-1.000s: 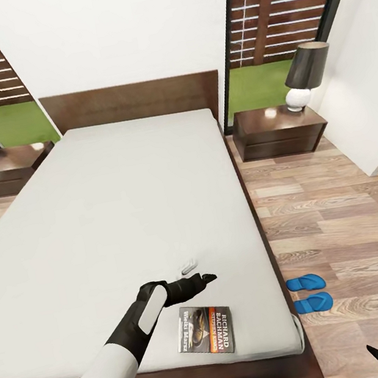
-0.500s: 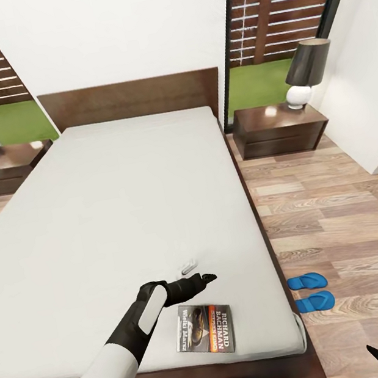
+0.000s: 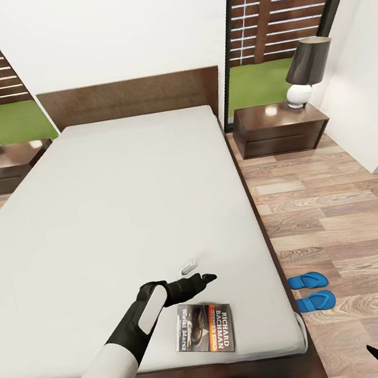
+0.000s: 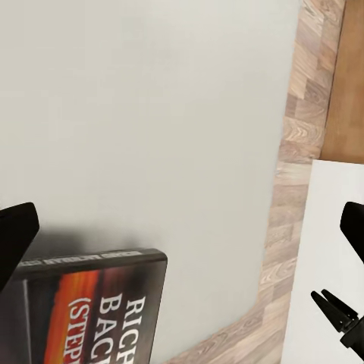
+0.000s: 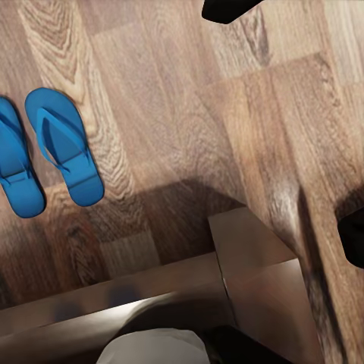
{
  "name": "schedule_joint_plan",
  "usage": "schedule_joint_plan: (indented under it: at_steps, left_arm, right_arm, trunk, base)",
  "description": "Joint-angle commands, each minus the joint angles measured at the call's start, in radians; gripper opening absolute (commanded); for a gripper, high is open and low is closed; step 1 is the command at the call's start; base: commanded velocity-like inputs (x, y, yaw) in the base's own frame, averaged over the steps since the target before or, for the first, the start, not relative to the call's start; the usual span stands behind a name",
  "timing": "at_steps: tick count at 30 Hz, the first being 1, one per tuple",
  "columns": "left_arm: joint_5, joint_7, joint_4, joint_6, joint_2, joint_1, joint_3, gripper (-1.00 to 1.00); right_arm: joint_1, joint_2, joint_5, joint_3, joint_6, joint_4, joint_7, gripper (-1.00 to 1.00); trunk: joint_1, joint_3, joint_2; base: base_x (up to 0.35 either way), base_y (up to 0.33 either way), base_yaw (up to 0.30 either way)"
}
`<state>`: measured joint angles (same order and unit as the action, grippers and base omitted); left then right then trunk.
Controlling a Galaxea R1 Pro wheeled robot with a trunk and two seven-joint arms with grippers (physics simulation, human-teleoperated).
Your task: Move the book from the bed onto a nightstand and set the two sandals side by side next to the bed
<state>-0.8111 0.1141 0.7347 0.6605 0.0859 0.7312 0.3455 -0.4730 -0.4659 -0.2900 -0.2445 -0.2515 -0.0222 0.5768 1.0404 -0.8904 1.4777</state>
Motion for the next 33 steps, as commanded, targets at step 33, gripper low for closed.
schedule_joint_plan:
  at_steps: [33]
  left_arm:
    - [0.001,0.002,0.0,0.003,0.0,0.001,0.0,1.0]
  right_arm:
    - [-0.001,0.0,-0.006,-0.001,-0.002,-0.002,0.006,1.0]
  trunk:
    - [0.031,-0.026,0.056]
  base:
    - [0.0,0.0,0.0]
